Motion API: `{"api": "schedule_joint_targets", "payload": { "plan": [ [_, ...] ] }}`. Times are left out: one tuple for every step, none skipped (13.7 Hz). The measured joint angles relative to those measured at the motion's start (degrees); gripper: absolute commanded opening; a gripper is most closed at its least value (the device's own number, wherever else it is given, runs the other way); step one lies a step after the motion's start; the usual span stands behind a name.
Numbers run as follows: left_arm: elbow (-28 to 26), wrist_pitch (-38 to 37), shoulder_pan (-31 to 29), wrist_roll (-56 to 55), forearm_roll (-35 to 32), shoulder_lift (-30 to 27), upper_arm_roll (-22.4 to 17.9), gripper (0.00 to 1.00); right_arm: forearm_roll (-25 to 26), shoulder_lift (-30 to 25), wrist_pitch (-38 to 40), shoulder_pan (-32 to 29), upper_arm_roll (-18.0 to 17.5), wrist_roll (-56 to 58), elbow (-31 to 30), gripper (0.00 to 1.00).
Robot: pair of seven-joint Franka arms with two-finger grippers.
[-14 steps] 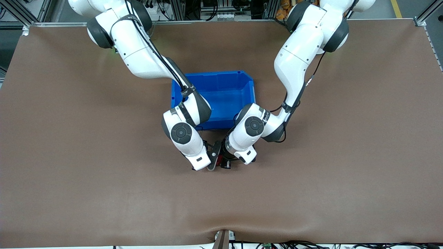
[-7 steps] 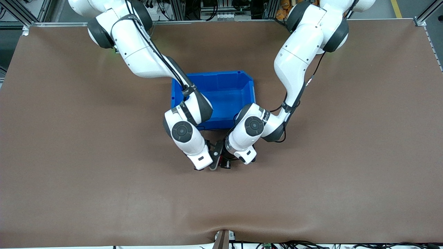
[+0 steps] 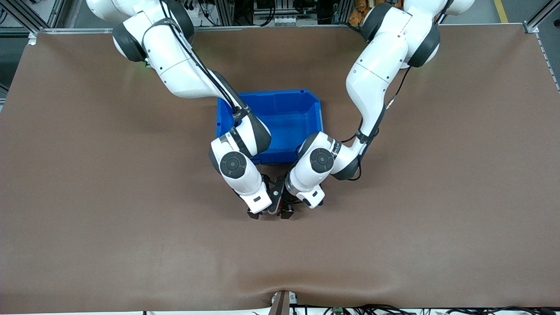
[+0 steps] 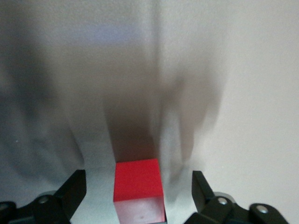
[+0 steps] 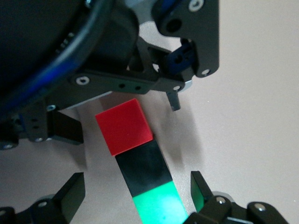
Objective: Attach green and red cubes to black cube
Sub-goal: 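Push the green cube against the black cube with the right gripper, then open both grippers and lift them away from the joined cubes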
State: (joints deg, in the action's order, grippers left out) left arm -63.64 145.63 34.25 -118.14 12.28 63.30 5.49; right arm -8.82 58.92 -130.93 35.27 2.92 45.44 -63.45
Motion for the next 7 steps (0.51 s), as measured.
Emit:
{"api": "schedule_joint_targets", "payload": {
  "plan": [
    [0.08,0.00,0.02,0.00,0.00,0.00,0.00,1.00,0.00,-0.04,0.30,0.00,0.05,0.04,0.08,1.00],
    [0.28,0.00,0.04,0.00,0.00,-0.03,0.00,1.00,0.00,-0.16,0.88,-0.01,0.16,0.07,0.28,1.00],
    [0.64,0.00,0.06,0.00,0.00,-0.15,0.01,1.00,0.00,-0.38,1.83,-0.05,0.33,0.11,0.70,1.00],
    [0.92,-0.13,0.06,0.00,0.00,-0.49,0.01,1.00,0.00,-0.81,2.89,-0.11,0.47,0.15,1.08,1.00],
    [1.15,-1.01,0.05,0.00,0.00,-1.11,0.01,1.00,0.00,-1.52,3.99,-0.21,0.54,0.19,1.27,1.00],
    [1.40,-2.85,0.00,0.00,0.00,-2.01,0.00,1.00,0.00,-2.30,4.92,-0.30,0.57,0.23,1.32,1.00],
    [1.55,-4.93,-0.04,0.00,0.00,-3.01,-0.01,1.00,-0.01,-3.15,5.93,-0.38,0.58,0.18,1.35,1.00]
  ]
}}
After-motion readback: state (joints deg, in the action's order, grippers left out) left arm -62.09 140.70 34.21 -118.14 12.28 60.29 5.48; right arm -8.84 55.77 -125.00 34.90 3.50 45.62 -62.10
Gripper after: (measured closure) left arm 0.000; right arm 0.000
